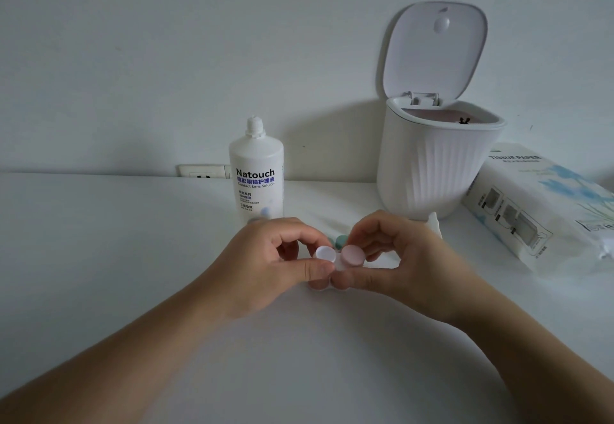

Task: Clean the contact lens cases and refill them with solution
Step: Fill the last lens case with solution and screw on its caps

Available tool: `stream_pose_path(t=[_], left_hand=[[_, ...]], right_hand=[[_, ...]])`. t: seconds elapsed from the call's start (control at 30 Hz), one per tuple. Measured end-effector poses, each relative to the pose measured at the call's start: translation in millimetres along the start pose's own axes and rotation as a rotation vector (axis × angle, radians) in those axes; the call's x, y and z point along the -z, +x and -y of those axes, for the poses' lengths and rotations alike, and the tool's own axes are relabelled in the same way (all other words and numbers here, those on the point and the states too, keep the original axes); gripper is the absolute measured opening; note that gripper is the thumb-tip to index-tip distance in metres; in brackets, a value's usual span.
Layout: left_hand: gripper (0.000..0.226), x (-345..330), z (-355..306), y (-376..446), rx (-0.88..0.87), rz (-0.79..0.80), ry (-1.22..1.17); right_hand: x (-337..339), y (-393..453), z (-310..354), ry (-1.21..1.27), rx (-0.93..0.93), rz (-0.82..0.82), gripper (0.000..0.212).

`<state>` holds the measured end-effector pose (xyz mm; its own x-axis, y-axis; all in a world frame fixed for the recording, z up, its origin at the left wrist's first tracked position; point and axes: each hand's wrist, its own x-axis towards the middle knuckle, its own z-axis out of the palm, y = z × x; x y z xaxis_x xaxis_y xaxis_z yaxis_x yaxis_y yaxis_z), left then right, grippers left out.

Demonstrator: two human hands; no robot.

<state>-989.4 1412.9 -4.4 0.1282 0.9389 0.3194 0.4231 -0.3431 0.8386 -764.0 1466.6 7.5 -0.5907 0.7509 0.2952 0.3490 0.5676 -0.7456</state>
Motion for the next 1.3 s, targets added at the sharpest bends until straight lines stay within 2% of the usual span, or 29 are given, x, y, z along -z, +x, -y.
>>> stream_pose_path(t=[0.07, 0.2, 0.37, 0.47, 0.6, 0.83, 0.9, 1.03, 1.1, 1.23, 1.3], left_hand=[[0.026, 0, 0, 0, 0.007, -0.002, -0.010], [0.025, 1, 0, 1, 0.011, 0.002, -0.003], [0.026, 2, -1, 0, 0.024, -0.009, -0.005], [0.026, 1, -1, 0, 0.031, -0.005, -0.006], [0.025, 0, -1, 0, 0.016, -0.007, -0.001], [0.026, 1, 0, 0, 0.021, -0.020, -0.018], [0.027, 1, 0, 0, 0.021, -0.020, -0.008], [0.027, 1, 0, 1, 0.025, -0.020, -0.001], [0.026, 2, 0, 1, 0.027, -0.020, -0.004], [0.028, 2, 1, 1, 0.042, -0.031, -0.007], [0.028, 2, 1, 1, 0.041, -0.030, -0.005]], right_hand=[[2, -1, 2, -0.004, 0.006, 0.035, 0.058], [7, -3, 2, 0.059, 0.020, 0.038, 0.034], [3, -2, 3, 0.040, 0.024, 0.002, 0.018], [0, 0, 3, 0.027, 0.021, -0.017, 0.029], [2, -1, 0, 0.043, -0.004, 0.029, 0.057], [1, -2, 0, 0.083, 0.014, 0.015, 0.024], [-3, -1, 1, 0.103, 0.001, -0.001, 0.029], [-5, 0, 1, 0.140, -0.045, 0.019, 0.055], [-2, 0, 1, 0.139, -0.028, 0.039, 0.048], [-2, -1, 1, 0.139, -0.001, 0.010, 0.020], [-6, 1, 1, 0.133, -0.022, 0.008, 0.023]])
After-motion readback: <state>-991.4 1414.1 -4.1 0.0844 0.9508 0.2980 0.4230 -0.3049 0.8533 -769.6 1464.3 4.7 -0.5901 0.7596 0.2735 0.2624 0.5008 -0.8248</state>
